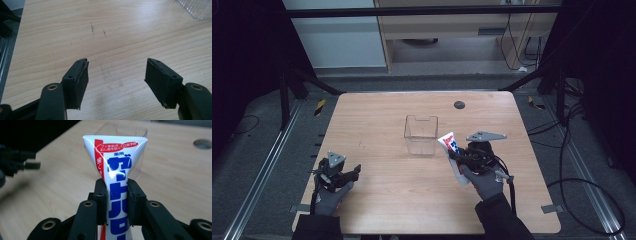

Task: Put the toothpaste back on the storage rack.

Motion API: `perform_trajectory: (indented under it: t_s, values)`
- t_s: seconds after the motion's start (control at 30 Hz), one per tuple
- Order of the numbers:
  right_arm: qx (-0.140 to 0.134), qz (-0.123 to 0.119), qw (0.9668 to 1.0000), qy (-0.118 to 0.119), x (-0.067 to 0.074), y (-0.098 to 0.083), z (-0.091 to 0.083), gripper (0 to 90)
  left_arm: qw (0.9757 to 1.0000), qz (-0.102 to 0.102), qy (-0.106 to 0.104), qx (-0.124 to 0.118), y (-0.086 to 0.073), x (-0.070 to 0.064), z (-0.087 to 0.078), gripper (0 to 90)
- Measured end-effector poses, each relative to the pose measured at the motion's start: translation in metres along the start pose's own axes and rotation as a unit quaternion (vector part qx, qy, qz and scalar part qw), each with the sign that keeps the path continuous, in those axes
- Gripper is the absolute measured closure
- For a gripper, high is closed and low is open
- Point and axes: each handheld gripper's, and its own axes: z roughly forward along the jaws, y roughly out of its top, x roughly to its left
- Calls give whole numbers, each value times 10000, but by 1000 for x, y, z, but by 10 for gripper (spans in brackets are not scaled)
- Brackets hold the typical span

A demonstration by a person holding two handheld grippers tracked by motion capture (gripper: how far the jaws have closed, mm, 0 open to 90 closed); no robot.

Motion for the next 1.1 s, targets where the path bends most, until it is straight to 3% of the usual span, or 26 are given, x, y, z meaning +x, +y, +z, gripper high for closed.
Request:
perform_trajectory:
  t_s: [0.07,0.1,0.3,0.5,0.53,0.63,0.9,0.93,0.97,1.0,1.1]
  values:
    - [-285,13,9996,-40,0,5,-1,731,10000,4,-2,-3,0,0,0,341]
    - [-285,13,9996,-40,0,5,-1,731,10000,5,-7,-8,0,0,0,341]
    - [-893,132,9959,-51,0,19,1,730,10000,1,-8,-5,0,0,0,341]
    - [-1176,181,9929,-72,0,29,8,730,10000,-10,-11,4,0,0,1,341]
    - [-1335,199,9908,-89,2,33,11,730,10000,-13,-10,1,0,0,1,342]
    - [-1479,218,9887,-98,4,37,13,730,10000,-29,-14,-13,-1,1,1,342]
    - [-2049,412,9777,-221,9,59,25,729,10000,-62,12,-60,-1,2,0,342]
    - [-2179,443,9746,-262,10,64,27,729,10000,-64,20,-64,-1,2,0,342]
    - [-2179,443,9746,-262,10,64,27,729,10000,-71,23,-65,-1,2,0,342]
    - [-2292,510,9716,-295,9,68,31,729,9999,-78,27,-72,-1,2,0,342]
    - [-2367,590,9692,-336,9,72,36,728,9999,-81,34,-84,-1,2,0,342]
